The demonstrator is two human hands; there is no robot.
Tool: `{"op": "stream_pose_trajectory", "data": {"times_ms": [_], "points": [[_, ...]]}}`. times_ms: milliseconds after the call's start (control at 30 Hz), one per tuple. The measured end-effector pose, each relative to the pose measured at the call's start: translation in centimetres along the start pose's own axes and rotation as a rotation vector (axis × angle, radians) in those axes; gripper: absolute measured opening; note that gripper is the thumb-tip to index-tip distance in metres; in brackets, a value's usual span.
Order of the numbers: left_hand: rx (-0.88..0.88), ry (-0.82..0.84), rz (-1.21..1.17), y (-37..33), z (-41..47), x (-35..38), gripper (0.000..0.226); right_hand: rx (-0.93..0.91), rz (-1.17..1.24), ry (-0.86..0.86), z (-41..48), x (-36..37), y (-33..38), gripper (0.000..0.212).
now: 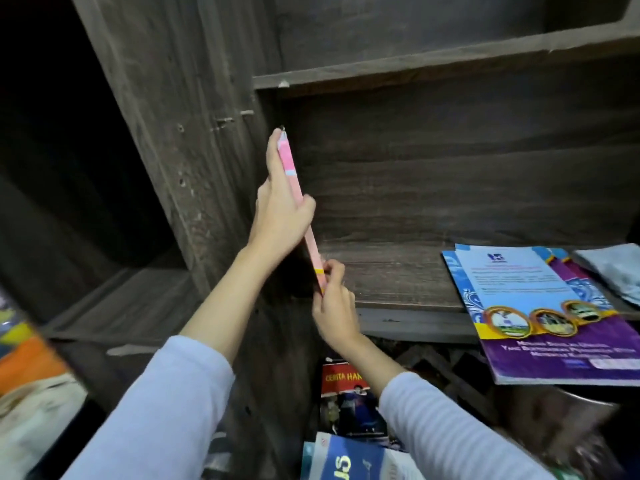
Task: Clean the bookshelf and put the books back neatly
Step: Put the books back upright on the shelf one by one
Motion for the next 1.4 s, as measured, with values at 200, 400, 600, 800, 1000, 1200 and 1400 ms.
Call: {"op": "stream_pose_trajectory", "data": {"times_ms": [200, 400, 600, 800, 1000, 1200, 1400], "points": [[-0.005, -0.033, 0.026, 3.6, 0.9, 0.9, 0.088, -0.007, -0.108, 0.169, 2.7, 3.0, -1.4, 0.063], [0.12, -0.135, 0.227, 3.3, 0.9, 1.3, 0.09, -0.063, -0.203, 0.341, 5.5, 4.5, -2.3, 0.079], [0.062, -0.112, 0.467, 4.8, 2.2, 1.2, 0.086, -0.121, -0.118, 0.549, 7.5, 5.0, -3.6, 0.104], [-0.007, -0.117, 0.701, 6.1, 3.1, 2.3, 0.077, -0.11, -0.113, 0.529, 8.3, 5.6, -3.6, 0.111], [-0.008, -0.16, 0.707, 6.7, 3.3, 2.8, 0.087, -0.112, -0.066, 0.567, 8.4, 5.4, -3.8, 0.113], [0.062, -0.225, 0.685, 6.0, 1.6, 3.7, 0.094, -0.188, -0.129, 0.582, 7.9, 2.4, -4.8, 0.105], [0.252, -0.298, 0.576, 3.4, 0.0, 7.6, 0.079, -0.145, -0.168, 0.374, 7.5, -3.9, -7.2, 0.076]]}}
Point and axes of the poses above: each hand's wrist, its own z-axis towards the middle knuckle, its own x-axis out of the palm, y = z × x, the point moved 2 cm from there along z, towards the middle knuckle, and after that the axes turned 15 degrees about -z, right-handed, at the moved point
